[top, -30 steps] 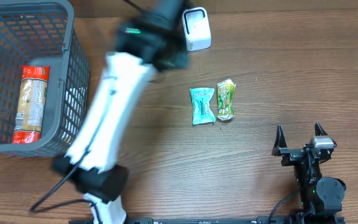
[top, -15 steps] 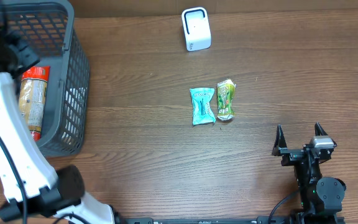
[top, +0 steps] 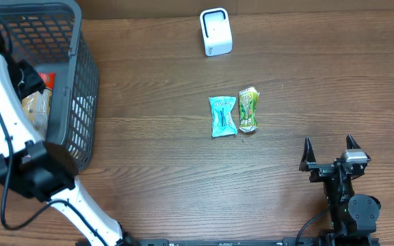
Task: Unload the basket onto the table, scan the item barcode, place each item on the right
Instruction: 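Move the left gripper back into the basket and grasp the white Pantene tube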
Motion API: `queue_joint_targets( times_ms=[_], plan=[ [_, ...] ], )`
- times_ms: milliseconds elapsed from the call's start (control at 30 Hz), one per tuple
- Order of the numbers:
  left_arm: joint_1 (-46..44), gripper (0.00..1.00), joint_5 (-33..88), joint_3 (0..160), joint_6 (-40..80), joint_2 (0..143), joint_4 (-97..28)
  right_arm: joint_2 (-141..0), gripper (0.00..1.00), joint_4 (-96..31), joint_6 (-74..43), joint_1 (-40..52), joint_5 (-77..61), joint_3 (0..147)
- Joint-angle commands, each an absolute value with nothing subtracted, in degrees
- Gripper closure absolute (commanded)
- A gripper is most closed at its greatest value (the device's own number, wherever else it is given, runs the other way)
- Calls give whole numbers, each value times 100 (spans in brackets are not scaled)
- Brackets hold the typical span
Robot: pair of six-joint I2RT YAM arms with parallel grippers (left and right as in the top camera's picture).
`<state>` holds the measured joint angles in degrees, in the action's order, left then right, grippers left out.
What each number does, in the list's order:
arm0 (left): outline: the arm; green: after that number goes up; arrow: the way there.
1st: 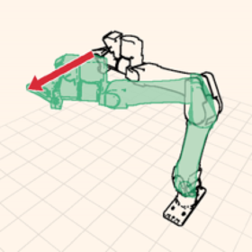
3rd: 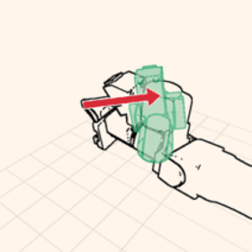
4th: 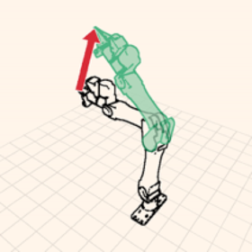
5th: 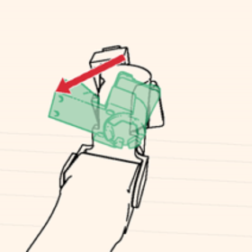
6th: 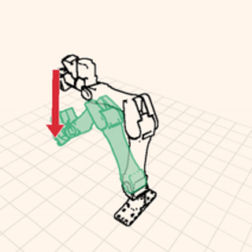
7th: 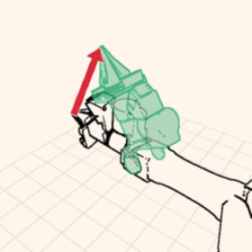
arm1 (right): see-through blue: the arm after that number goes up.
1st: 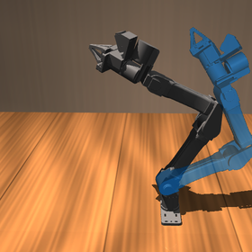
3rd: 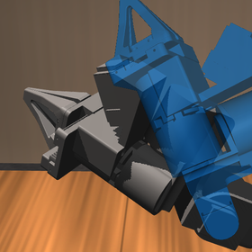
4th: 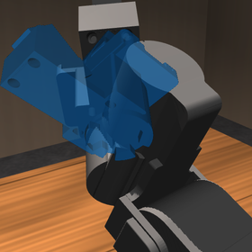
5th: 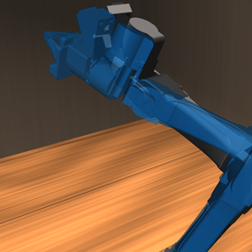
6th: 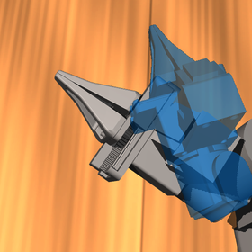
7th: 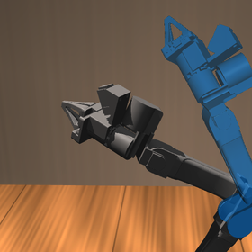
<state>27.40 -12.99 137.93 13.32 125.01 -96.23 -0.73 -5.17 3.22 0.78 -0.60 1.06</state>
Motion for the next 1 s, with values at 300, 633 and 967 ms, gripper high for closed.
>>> queue_joint_targets(
  times_ms=[300,633,967],
  plan=[
    [2694,34,-2626,13771,1667,13644,-9196,-16,0,-482,346,62,-10,47],
    [2681,34,-1688,13756,375,14407,-7929,-16,0,-482,349,62,-8,47],
    [2687,32,-1841,13719,169,14870,-7924,-16,0,-482,346,62,-8,47]
  ],
)
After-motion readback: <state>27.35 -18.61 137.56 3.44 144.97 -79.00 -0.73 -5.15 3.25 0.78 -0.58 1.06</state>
